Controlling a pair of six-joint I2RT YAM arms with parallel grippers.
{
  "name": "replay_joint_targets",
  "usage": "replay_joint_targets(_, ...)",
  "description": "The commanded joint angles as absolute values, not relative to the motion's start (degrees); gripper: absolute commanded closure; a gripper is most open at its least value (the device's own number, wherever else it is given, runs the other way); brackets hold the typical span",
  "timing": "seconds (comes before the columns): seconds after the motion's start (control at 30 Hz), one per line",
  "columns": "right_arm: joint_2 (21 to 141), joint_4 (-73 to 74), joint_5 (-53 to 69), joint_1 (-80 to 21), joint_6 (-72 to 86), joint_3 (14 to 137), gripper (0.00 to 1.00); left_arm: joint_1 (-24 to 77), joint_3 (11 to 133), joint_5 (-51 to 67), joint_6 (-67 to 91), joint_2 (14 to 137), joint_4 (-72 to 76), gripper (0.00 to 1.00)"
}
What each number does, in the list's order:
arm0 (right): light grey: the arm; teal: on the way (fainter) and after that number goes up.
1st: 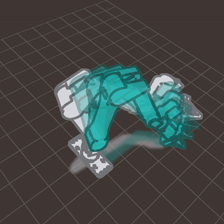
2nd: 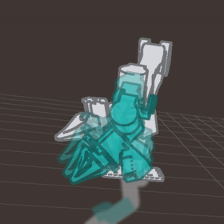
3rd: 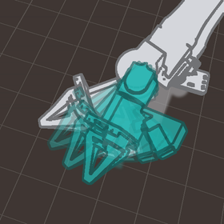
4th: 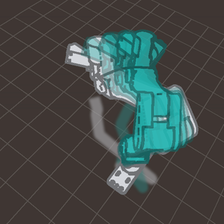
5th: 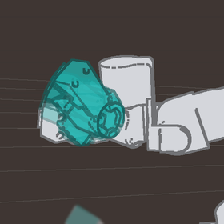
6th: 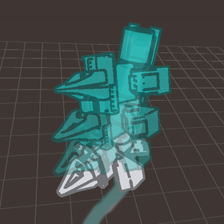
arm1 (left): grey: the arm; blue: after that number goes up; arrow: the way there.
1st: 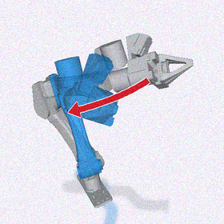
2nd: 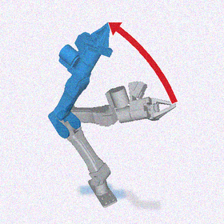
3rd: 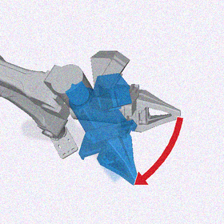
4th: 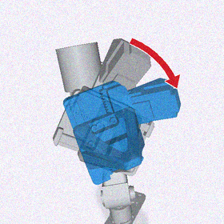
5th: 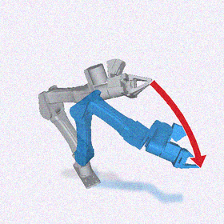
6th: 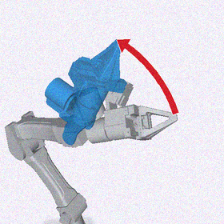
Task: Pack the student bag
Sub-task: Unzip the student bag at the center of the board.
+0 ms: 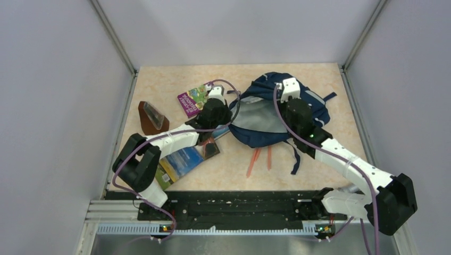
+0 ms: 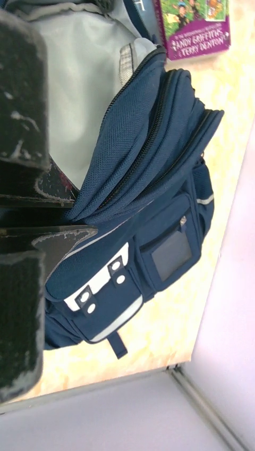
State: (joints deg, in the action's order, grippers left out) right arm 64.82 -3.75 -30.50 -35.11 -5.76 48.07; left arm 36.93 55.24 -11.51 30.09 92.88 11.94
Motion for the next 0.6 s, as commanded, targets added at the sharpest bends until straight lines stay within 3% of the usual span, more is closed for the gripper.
replay_joint_targets(0.0, 60.77, -12.39, -43.50, -34.65, -3.93, 56.30, 1.00, 32.81, 54.57, -11.01, 29.35, 93.47, 9.37, 1.00)
replay_joint_targets(0.4, 52.19, -19.86, -53.96, -34.18, 1.40, 50.26, 1.00, 26.30, 54.76, -13.94, 26.17, 94.34, 8.09, 1.00)
replay_joint_targets(0.57, 48.89, -20.01, -52.39, -34.19, 5.96, 45.56, 1.00, 25.93, 55.43, -14.54, 24.80, 94.10, 6.59, 1.00)
